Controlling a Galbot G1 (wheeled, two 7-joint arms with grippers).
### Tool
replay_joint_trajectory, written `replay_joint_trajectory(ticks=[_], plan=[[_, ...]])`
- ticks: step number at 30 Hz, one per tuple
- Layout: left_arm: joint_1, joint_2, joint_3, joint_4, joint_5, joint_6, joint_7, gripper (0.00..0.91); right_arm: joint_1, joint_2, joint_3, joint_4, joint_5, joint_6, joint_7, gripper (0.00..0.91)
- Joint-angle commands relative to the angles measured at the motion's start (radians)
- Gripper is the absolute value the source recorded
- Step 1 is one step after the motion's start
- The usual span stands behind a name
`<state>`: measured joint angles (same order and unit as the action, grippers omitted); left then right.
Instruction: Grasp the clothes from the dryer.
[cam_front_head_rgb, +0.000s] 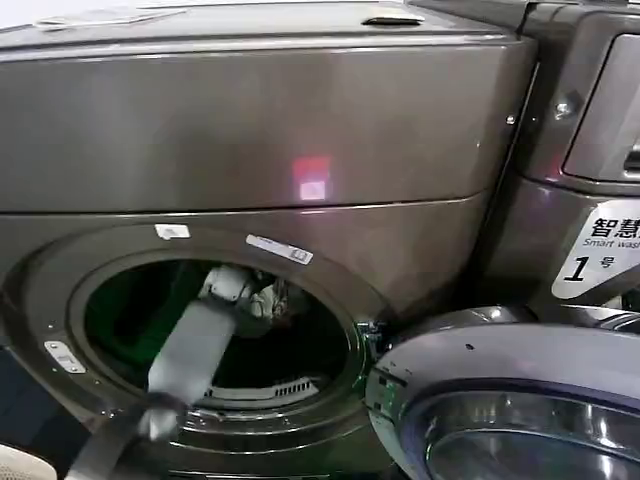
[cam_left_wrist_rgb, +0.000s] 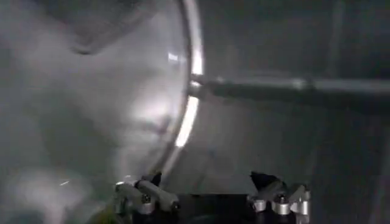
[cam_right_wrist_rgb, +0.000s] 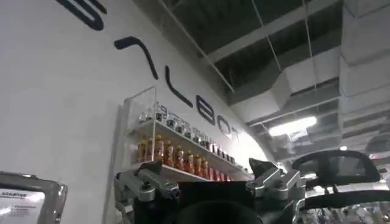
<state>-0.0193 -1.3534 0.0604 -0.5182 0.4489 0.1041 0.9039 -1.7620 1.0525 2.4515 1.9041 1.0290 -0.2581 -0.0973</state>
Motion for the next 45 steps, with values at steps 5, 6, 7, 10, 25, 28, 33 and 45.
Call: replay_joint_trajectory(ticks=[5, 6, 7, 10, 25, 28, 33, 45], plan=[[-0.149, -0.017, 0.088, 0.190, 0.351, -0.083, 0.223, 0.907, 0.011, 0.010, -0.028, 0.017, -0.016, 0.002, -0.002, 0.907], [-0.151, -0.018, 0.093, 0.197, 0.351, -0.087, 0.234, 0.907, 0.011, 0.010, -0.028, 0.018, -0.016, 0.002, -0.002, 0.907], [-0.152, -0.019, 0.103, 0.208, 0.351, -0.091, 0.241, 0.907, 0.011, 0.009, -0.027, 0.020, -0.016, 0.002, -0.002, 0.907], [-0.149, -0.021, 0.115, 0.230, 0.342, -0.094, 0.244, 0.907, 0.010, 0.011, -0.027, 0.022, -0.016, 0.002, -0.002, 0.907], [-0.131, -0.049, 0.137, 0.311, 0.310, -0.091, 0.226, 0.250, 0.007, 0.013, -0.029, 0.022, -0.016, 0.006, -0.004, 0.907], [-0.129, -0.054, 0.139, 0.315, 0.310, -0.092, 0.227, 0.114, 0.009, 0.013, -0.029, 0.019, -0.017, 0.007, -0.004, 0.907], [-0.128, -0.063, 0.145, 0.320, 0.318, -0.097, 0.233, 0.057, 0.010, 0.012, -0.028, 0.008, -0.020, 0.011, -0.004, 0.907], [-0.135, -0.073, 0.116, 0.309, 0.311, -0.107, 0.228, 0.000, 0.024, 0.016, -0.044, 0.000, -0.038, 0.017, -0.005, 0.907]])
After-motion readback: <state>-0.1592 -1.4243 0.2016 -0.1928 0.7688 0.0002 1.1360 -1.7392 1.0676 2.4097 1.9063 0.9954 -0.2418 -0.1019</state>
